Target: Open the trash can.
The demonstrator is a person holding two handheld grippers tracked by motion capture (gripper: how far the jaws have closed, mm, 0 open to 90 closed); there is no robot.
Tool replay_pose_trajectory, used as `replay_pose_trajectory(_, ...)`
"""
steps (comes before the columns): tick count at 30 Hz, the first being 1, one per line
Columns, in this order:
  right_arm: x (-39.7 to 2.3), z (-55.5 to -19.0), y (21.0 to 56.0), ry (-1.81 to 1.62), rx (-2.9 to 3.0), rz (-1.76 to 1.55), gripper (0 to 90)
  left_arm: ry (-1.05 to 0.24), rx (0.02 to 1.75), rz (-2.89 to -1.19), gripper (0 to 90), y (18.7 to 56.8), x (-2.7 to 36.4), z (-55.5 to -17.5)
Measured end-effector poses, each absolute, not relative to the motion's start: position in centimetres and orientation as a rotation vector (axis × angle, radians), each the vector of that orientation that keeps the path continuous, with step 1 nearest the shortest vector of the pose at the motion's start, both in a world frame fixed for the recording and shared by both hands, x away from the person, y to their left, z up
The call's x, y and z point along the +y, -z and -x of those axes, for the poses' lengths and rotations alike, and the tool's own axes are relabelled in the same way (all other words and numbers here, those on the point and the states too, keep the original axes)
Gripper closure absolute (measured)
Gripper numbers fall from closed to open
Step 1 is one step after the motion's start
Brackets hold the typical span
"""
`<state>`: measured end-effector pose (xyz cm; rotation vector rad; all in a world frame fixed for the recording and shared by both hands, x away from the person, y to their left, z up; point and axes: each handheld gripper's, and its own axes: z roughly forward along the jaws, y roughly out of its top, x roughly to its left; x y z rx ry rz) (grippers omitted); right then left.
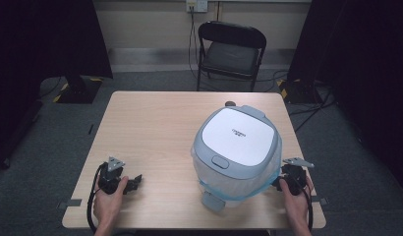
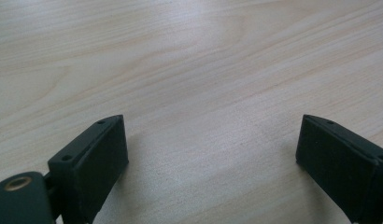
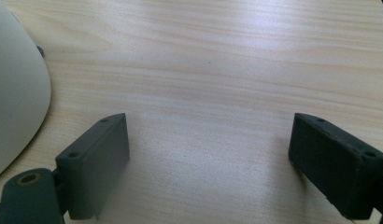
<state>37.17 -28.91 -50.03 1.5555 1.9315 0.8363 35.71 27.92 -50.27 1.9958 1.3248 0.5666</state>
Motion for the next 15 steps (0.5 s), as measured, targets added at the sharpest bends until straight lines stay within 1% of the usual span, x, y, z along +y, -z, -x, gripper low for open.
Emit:
replay_pose_trajectory(6,-28.8,-36.9,50.0,-0.833,1.928,-1.559,11.6,-0.569,1.342,-1.981,8.6,50.3,27.8,-35.7)
replay_pose_trajectory(7,-28.8,-36.9,50.0,-0.833,1.928,-1.559,11.6,-0.569,1.342,-1.981,9.6,50.3,27.8,-35.7)
replay_pose_trajectory(9,-28.6,-36.5,50.0,-0.837,1.929,-1.561,12.0,-0.584,1.341,-1.972,17.0,50.2,27.6,-35.7)
replay_pose_trajectory(11,-28.4,-36.0,49.9,-0.848,1.957,-1.551,13.2,-0.554,1.322,-1.969,17.6,50.0,27.0,-35.6)
replay_pose_trajectory(13,-28.3,-35.7,49.8,-0.851,1.969,-1.552,14.0,-0.55,1.299,-1.968,17.8,49.7,26.6,-35.6)
replay_pose_trajectory(15,-28.2,-35.2,49.4,-0.925,2.008,-1.566,14.3,-0.537,1.27,-1.936,17.6,49.3,26.0,-35.5)
